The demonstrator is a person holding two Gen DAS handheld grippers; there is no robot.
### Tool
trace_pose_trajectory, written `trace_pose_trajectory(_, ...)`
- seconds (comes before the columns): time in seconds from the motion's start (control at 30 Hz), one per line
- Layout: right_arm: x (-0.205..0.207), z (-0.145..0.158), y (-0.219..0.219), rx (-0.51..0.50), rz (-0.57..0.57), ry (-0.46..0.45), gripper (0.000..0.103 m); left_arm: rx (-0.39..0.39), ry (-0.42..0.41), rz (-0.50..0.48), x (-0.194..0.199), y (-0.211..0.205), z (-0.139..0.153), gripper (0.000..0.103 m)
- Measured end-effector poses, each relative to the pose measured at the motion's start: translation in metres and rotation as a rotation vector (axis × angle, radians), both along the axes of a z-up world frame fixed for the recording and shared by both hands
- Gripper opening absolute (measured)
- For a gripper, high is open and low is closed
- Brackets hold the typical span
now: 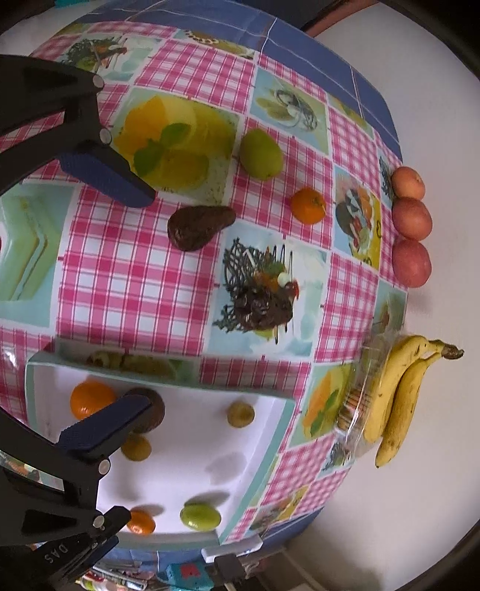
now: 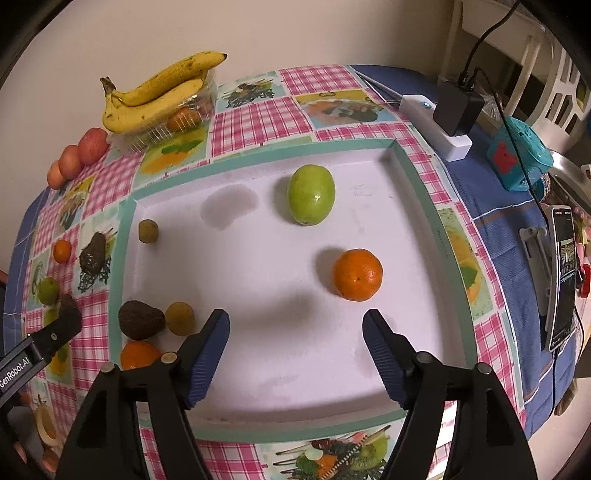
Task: Organize fruits
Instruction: 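Withdraw both open tools from the tray back toward the fruit pile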
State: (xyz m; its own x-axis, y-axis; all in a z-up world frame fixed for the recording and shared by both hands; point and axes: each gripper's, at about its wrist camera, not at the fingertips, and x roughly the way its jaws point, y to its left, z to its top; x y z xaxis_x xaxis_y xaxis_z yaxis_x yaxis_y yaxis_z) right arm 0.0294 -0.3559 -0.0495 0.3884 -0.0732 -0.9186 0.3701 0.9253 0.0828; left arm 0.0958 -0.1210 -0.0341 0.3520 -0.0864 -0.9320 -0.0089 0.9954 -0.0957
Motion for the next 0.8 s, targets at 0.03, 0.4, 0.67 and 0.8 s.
trace_pose_trajectory(0.03, 0.0, -0.001, 0.0, 0.001, -0.002, 0.004, 0.076, 0.002, -0.002, 0.002, 0.0, 0.001, 0.0, 0.103)
trace_pose_trajectory(0.4, 0.002, -0.003, -0.001, -0.032, -0.02, -0.004, 0.101, 0.017, -0.021, 0.023, 0.002, 0.006, 0.0, 0.103)
trace_pose_trajectory(0.67, 0.005, -0.004, 0.003, -0.029, -0.028, -0.021, 0.101, 0.011, -0.035, 0.025, 0.006, 0.013, 0.004, 0.103)
trace_pose_trajectory(0.8, 0.013, -0.002, 0.016, -0.028, -0.012, -0.029, 0.101, 0.023, -0.05, 0.049, 0.011, 0.03, 0.008, 0.103)
